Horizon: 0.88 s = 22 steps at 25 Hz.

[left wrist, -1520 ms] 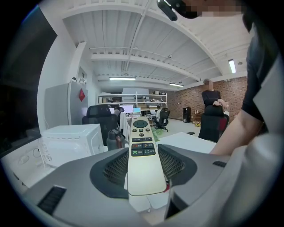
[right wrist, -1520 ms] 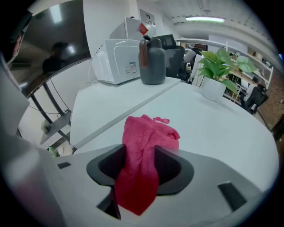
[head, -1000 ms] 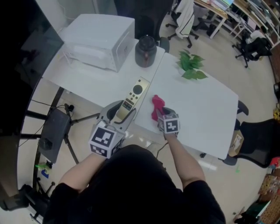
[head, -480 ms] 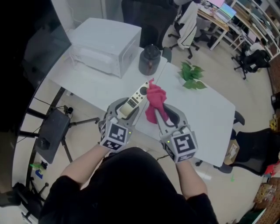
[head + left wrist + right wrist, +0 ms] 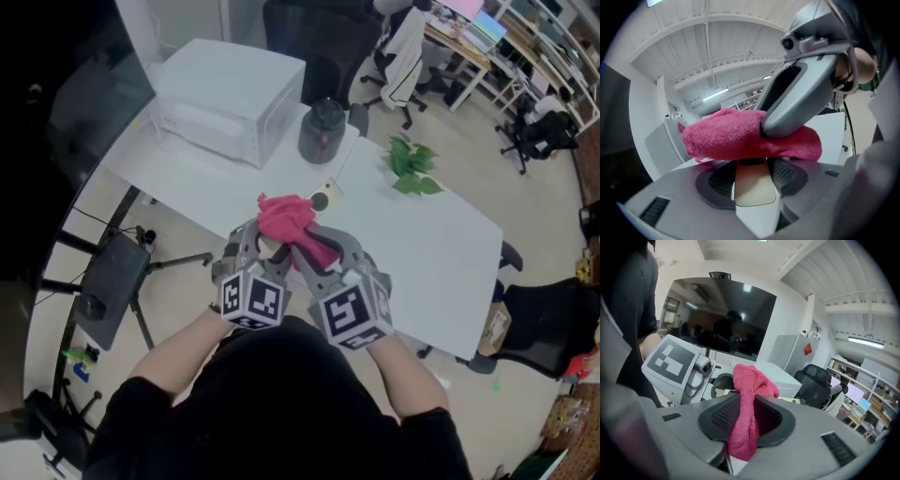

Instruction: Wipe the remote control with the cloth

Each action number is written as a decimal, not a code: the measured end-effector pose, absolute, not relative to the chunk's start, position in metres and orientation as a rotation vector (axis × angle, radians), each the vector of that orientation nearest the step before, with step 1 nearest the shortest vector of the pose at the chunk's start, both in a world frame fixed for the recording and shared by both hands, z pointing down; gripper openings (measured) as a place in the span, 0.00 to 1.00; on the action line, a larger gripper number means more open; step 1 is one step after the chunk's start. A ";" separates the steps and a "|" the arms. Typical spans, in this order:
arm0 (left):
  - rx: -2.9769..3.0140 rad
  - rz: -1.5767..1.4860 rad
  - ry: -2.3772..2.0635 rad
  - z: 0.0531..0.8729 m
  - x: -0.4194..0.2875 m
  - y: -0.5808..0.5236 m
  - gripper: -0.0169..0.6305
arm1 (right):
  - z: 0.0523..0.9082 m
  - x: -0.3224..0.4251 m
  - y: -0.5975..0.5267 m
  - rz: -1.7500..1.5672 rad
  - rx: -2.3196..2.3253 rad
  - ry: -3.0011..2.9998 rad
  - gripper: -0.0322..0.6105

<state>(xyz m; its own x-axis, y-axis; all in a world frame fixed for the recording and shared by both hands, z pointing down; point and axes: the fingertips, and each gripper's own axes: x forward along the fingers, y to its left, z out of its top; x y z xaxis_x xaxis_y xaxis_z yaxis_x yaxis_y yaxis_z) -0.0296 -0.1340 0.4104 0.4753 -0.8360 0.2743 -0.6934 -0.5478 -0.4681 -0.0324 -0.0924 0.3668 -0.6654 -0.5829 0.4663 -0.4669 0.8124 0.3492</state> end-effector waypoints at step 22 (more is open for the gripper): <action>-2.378 -0.672 1.254 0.407 -0.031 -0.121 0.35 | 0.328 0.052 -0.157 -0.350 1.172 -2.285 0.19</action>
